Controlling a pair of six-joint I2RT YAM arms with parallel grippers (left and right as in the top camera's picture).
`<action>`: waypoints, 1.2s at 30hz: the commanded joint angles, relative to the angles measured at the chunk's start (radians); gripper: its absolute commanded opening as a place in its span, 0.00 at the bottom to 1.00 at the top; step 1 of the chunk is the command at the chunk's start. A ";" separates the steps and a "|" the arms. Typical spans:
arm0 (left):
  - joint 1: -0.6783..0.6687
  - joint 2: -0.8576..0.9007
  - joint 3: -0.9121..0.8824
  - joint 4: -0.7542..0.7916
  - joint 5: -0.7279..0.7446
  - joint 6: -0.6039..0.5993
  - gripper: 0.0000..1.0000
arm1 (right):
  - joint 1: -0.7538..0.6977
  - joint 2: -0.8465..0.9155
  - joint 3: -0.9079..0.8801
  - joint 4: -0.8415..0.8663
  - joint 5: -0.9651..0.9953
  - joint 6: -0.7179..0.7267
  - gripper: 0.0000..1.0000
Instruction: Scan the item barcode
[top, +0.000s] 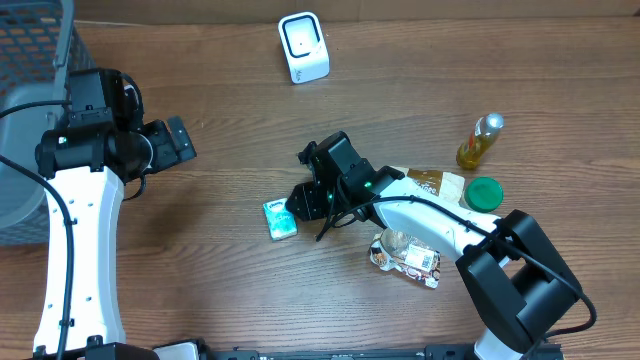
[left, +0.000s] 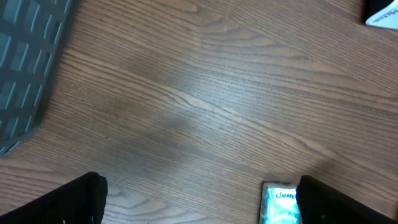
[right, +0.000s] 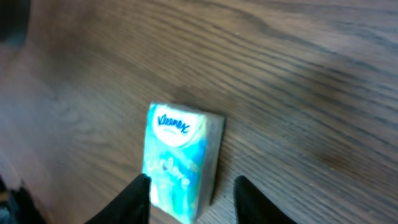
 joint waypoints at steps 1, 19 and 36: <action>0.003 -0.008 0.014 0.001 0.010 -0.007 1.00 | 0.011 0.003 -0.004 0.010 0.033 -0.005 0.39; 0.003 -0.008 0.014 0.001 0.010 -0.007 1.00 | 0.106 0.003 -0.005 0.024 0.193 -0.004 0.40; 0.003 -0.008 0.014 0.001 0.010 -0.007 1.00 | 0.109 0.028 -0.005 0.025 0.190 0.000 0.42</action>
